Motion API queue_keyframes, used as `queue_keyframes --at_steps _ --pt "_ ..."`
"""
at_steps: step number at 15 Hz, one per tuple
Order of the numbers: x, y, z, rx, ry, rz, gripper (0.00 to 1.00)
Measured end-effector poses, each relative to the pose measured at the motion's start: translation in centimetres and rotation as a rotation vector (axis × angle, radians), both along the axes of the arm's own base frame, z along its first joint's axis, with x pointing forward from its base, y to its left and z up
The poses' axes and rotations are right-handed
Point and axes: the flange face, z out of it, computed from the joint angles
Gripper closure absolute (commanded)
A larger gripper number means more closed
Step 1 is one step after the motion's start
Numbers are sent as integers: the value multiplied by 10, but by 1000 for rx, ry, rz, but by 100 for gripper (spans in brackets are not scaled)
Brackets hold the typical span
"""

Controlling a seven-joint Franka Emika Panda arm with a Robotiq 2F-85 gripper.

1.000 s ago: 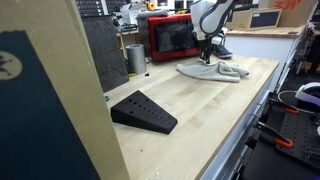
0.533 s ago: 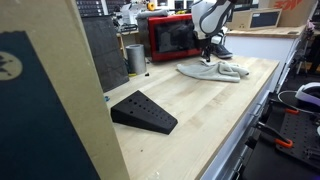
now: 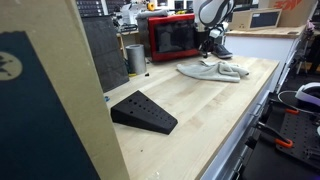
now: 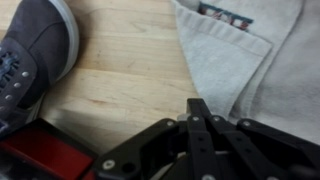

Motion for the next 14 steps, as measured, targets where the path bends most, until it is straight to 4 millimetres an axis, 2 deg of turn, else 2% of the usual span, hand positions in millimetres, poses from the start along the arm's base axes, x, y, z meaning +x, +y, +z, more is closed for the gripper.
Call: queue_keyframes --at_steps 4,6,9,14 --pt "-18 29 -5 116 118 -56 100" --pt "-25 34 -11 144 173 -82 100" --pt "-26 29 -15 142 171 -107 100" --pt "-19 1 -33 127 101 -146 100"
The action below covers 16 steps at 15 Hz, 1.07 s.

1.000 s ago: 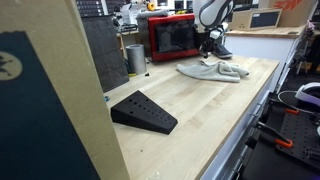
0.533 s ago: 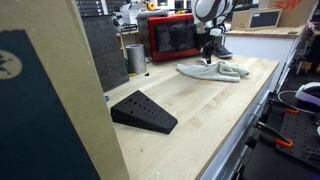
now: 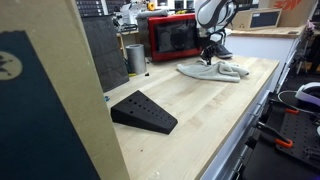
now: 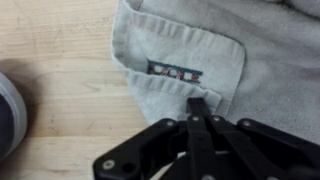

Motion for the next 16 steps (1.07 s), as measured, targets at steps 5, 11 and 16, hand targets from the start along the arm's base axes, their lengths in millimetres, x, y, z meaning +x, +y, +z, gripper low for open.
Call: queue_keyframes --at_steps 5,11,16 --pt "8 -12 0 -11 -11 -17 100" --pt "22 -36 -1 -60 -29 -41 100" --pt "36 -50 -2 -117 -59 -24 73"
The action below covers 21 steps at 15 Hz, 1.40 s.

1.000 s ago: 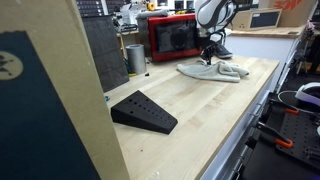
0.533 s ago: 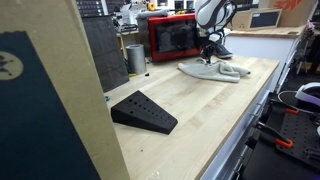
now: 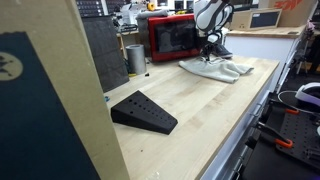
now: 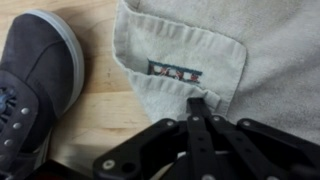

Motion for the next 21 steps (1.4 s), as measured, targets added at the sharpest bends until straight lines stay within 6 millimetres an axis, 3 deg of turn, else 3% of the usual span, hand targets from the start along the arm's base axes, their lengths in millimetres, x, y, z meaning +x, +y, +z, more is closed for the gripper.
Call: queue_keyframes --at_steps 5,10,12,15,21 --pt "3 7 9 13 -35 -18 37" --pt "-19 24 53 101 -70 -110 1" --pt "-37 25 71 123 -69 -171 0" --pt "-69 18 81 146 -52 -267 0" --pt "-120 -2 68 178 -38 -473 0"
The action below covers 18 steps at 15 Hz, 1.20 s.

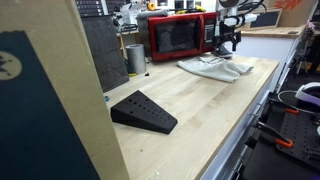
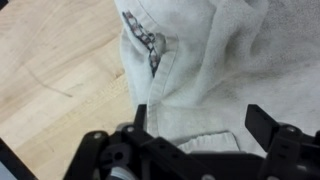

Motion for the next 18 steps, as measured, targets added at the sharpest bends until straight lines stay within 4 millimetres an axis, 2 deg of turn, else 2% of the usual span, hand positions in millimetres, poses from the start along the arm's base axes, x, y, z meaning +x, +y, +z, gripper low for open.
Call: queue_keyframes --at_steps 3,7,12,18 --pt "-12 -4 -7 23 -37 -60 0" --pt "-15 -3 -14 12 -145 -88 0" --pt "-24 -1 -30 -1 -179 -96 0" --pt "-38 -18 -51 -35 -222 -159 0"
